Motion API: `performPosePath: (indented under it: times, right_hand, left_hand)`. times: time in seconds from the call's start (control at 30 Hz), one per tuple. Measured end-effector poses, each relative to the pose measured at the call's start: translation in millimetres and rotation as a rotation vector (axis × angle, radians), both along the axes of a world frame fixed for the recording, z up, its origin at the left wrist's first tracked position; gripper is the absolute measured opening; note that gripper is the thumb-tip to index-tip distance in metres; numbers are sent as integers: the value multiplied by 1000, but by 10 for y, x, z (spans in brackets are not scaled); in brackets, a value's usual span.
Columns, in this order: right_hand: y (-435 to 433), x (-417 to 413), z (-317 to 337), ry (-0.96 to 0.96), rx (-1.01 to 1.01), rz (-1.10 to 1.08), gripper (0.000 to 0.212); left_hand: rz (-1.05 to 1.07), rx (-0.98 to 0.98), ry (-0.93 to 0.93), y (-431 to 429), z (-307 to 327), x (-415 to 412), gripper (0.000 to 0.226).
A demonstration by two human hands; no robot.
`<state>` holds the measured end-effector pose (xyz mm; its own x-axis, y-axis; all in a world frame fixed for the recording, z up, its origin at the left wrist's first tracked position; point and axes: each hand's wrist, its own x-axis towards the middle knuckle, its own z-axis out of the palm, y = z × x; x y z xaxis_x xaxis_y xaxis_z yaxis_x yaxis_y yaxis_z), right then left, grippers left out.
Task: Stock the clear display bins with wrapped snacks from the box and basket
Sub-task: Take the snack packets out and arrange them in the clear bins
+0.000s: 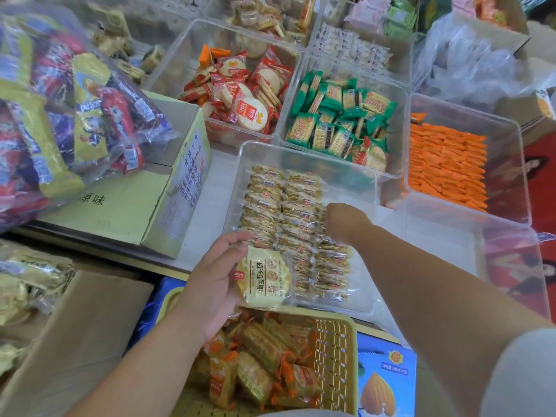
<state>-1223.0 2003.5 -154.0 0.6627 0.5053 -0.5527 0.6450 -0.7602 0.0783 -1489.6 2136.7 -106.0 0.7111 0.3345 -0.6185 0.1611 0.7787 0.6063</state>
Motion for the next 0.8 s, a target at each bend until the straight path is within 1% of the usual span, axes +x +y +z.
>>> performPosePath:
  times: [0.1,0.17,0.23,0.3,0.4,0.47,0.57,0.67,0.73,0.8]
  right_hand:
    - [-27,-66,54,-33,21,-6,21]
    - [-77,-153,149,-58,121,-67,23]
    - [-158,-332,291,-50,284,-114,32]
    - [-233,-622,491,14,497,-159,38]
    - [-323,-1106,806,133,761,-214,35]
    - [-374,-1413,985,241,849,-257,33]
    - [-419,-1739,1108,332,831,-246,47]
    - [-440,-1837,1090,284,781,-204,63]
    - [-444,-1812,1088,272,770,-219,66]
    - [-450,-1760,1096,277,781,-257,62]
  left_hand:
    - [9,-6,-10,-10,9,-9,29]
    - [11,8,-18,-21,25,-13,32]
    - [10,35,-24,-39,48,-12,34]
    - [19,56,-8,-57,70,-2,35]
    - [38,47,-11,-100,111,26,29]
    - [58,38,-25,-148,153,47,24]
    - [69,112,2,-282,208,93,22]
    - [-29,261,48,-466,333,142,25]
    - [-123,331,23,-558,442,171,33]
    - [-208,369,-30,-609,510,197,45]
